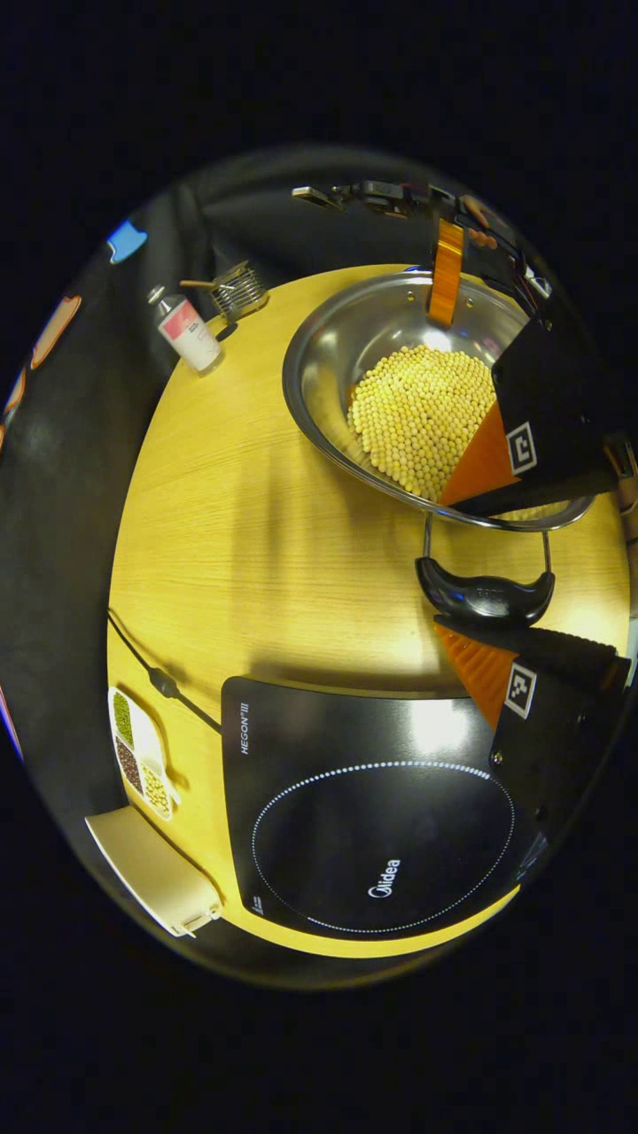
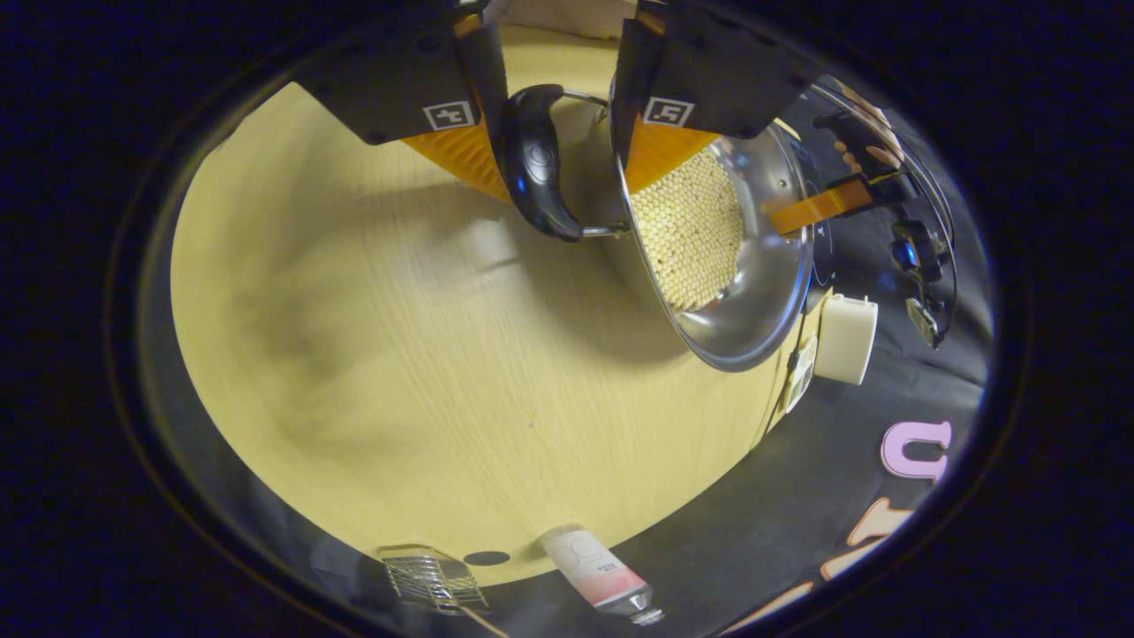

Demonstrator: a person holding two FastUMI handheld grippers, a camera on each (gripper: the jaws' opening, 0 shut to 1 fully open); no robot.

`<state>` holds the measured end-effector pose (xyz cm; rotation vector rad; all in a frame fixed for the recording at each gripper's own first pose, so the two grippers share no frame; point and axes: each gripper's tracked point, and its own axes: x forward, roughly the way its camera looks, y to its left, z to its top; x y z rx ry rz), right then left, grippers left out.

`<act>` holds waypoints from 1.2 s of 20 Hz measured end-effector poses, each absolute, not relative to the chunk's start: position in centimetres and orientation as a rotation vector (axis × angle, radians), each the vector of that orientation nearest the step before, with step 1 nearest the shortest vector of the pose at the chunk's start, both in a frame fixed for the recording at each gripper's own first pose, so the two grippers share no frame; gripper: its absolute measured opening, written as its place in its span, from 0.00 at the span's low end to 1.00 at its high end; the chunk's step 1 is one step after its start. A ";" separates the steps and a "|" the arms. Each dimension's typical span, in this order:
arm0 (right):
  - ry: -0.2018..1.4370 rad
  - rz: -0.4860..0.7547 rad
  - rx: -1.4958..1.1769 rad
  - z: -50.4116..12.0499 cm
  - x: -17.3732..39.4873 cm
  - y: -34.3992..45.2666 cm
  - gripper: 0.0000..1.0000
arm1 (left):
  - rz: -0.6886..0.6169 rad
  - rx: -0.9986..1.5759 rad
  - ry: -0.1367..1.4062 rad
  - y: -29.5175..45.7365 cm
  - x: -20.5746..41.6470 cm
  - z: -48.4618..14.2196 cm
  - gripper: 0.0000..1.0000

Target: First push the handle of the pot to place it horizontally, then grasp the pot with both hands and set it on the induction cooktop.

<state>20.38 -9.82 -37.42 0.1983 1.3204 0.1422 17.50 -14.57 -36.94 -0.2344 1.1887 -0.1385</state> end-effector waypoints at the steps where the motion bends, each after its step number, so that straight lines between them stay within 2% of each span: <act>1: 1.319 0.140 0.200 -37.2 19.9 -9.9 0.54 | -0.142 -0.236 1.190 -14.7 17.0 -36.6 0.63; 2: 1.318 0.138 0.203 -36.9 19.3 -9.9 0.54 | -0.143 -0.236 1.198 -14.7 16.3 -36.2 0.65; 3: 1.318 0.136 0.207 -36.5 18.4 -9.8 0.48 | -0.143 -0.235 1.206 -14.5 15.6 -35.8 0.63; 4: 1.319 0.136 0.210 -36.1 17.6 -9.8 0.48 | -0.143 -0.228 1.212 -14.3 14.9 -35.3 0.63; 5: 1.320 0.136 0.214 -35.8 16.8 -9.5 0.54 | -0.142 -0.224 1.209 -14.0 14.4 -34.7 0.60; 9: 1.314 0.148 0.230 -34.5 14.8 -8.0 0.54 | -0.149 -0.199 1.186 -12.4 12.9 -32.7 0.63; 10: 1.310 0.151 0.231 -34.3 14.7 -7.4 0.48 | -0.148 -0.194 1.178 -11.7 12.7 -32.2 0.65; 24: 1.254 0.143 0.256 -32.8 10.1 6.9 0.47 | -0.174 -0.103 1.110 2.7 12.1 -28.6 0.61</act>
